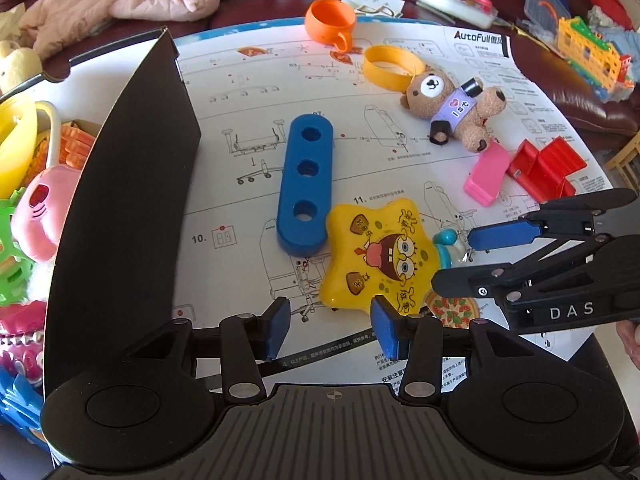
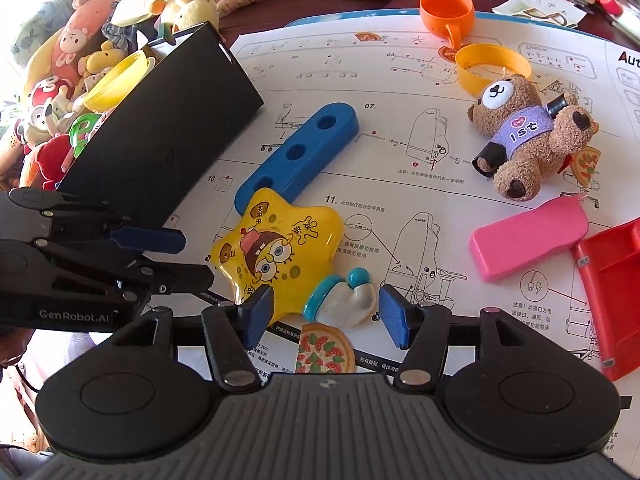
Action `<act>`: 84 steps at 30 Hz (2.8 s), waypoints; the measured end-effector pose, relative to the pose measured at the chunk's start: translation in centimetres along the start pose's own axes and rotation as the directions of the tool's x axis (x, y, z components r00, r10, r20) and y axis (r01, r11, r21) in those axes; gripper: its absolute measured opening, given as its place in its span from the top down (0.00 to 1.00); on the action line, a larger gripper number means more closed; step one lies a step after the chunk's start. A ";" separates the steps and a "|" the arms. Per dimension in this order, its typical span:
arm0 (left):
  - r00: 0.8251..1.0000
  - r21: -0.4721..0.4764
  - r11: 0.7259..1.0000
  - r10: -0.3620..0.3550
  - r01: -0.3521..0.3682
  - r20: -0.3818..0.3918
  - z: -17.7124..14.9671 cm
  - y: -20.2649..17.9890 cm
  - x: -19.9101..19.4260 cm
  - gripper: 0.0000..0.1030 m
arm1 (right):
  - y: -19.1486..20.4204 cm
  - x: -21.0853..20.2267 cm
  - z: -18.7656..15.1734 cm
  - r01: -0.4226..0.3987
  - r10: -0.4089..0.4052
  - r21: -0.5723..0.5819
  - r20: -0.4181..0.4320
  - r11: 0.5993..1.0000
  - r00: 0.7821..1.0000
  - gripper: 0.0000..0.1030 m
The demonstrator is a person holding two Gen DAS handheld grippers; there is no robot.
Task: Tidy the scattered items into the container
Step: 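Place the left gripper around the star toy while the right gripper approaches its white handle, then close the left gripper on the star body while the right gripper closes on the white handle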
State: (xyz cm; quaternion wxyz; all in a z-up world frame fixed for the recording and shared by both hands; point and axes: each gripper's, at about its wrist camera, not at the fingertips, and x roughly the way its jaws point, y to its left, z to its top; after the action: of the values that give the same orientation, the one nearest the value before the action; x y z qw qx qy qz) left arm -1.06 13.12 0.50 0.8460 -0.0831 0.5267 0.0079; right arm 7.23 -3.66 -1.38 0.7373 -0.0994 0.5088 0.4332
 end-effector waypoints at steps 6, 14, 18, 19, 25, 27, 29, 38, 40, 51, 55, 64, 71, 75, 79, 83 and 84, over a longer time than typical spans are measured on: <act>1.000 0.067 0.998 0.004 -0.003 -0.008 1.0 -0.6 1.7 0.25 | -0.8 0.0 -0.6 0.010 -0.010 0.016 -0.015 1.000 1.000 0.33; 0.997 0.083 0.995 -0.056 0.060 -0.048 2.3 -0.7 3.7 0.15 | -1.8 0.6 -0.6 -0.028 0.028 0.018 -0.020 0.999 0.999 0.29; 0.994 0.056 0.995 -0.084 0.088 -0.072 2.5 -0.2 4.1 0.15 | -1.6 0.7 -0.5 -0.033 0.033 -0.028 -0.030 0.999 0.999 0.30; 0.993 0.061 0.994 -0.086 0.091 -0.075 2.4 -0.2 4.1 0.15 | -1.3 0.5 -0.6 -0.033 0.032 -0.068 -0.027 0.997 0.999 0.30; 0.991 0.061 0.993 -0.096 0.101 -0.091 2.6 -0.5 4.3 0.15 | -0.3 0.7 -0.1 -0.032 0.022 -0.225 -0.049 0.974 0.999 0.30; 0.992 0.071 0.993 -0.091 0.098 -0.091 2.7 -0.8 4.4 0.14 | 0.0 1.2 0.2 -0.025 0.011 -0.259 -0.052 0.965 0.999 0.30; 0.992 0.082 0.992 -0.084 0.091 -0.092 2.7 -1.1 4.5 0.16 | 0.2 1.7 0.5 -0.031 0.015 -0.279 -0.058 0.960 0.998 0.31; 0.993 0.181 0.981 -0.045 0.065 -0.113 1.8 -1.9 4.4 0.16 | 0.6 2.1 -0.4 -0.018 0.000 -0.368 -0.049 0.930 0.999 0.52; 0.995 0.231 0.972 -0.028 0.051 -0.099 1.7 -2.3 4.2 0.16 | 0.5 2.1 -0.4 -0.023 0.006 -0.368 -0.047 0.930 0.999 0.52; 0.997 0.421 0.907 0.000 0.031 -0.074 1.7 -4.4 5.2 0.31 | -0.2 1.7 -0.4 -0.032 0.012 -0.368 -0.055 0.929 0.998 0.56; 0.999 0.416 0.909 0.005 0.015 -0.046 0.9 -4.4 4.8 0.32 | -0.7 1.4 -0.5 -0.042 0.025 -0.330 -0.055 0.943 0.998 0.55; 0.998 0.434 0.900 -0.019 0.046 -0.067 -0.8 -4.2 3.8 0.32 | 0.5 1.1 -1.2 -0.077 0.041 -0.414 -0.096 0.907 0.994 0.45; 0.996 0.385 0.921 -0.037 0.063 -0.076 -0.5 -3.8 3.4 0.32 | 1.2 1.5 -1.0 -0.090 0.045 -0.457 -0.110 0.885 0.993 0.43; 0.996 0.433 0.900 -0.025 0.058 -0.082 -0.8 -4.6 3.8 0.32 | 1.7 1.8 -1.1 -0.097 0.048 -0.478 -0.115 0.873 0.992 0.45; 0.995 0.448 0.892 -0.015 0.058 -0.099 -0.7 -4.7 3.9 0.30 | 2.3 1.9 -1.6 -0.095 0.033 -0.545 -0.122 0.833 0.992 0.49; 0.995 0.464 0.885 0.010 0.037 -0.099 -0.5 -5.1 4.3 0.21 | 2.0 1.9 -1.5 -0.108 0.045 -0.543 -0.128 0.833 0.991 0.49; 0.996 0.470 0.882 0.020 0.026 -0.092 -0.5 -5.2 4.4 0.17 | 2.0 1.9 -1.4 -0.112 0.049 -0.538 -0.129 0.836 0.990 0.49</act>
State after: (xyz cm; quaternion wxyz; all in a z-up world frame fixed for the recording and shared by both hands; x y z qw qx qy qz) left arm 0.99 7.56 -2.95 0.8150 0.1235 0.5521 -0.1256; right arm 5.04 -2.29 -3.08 0.6306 -0.3066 0.4088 0.5841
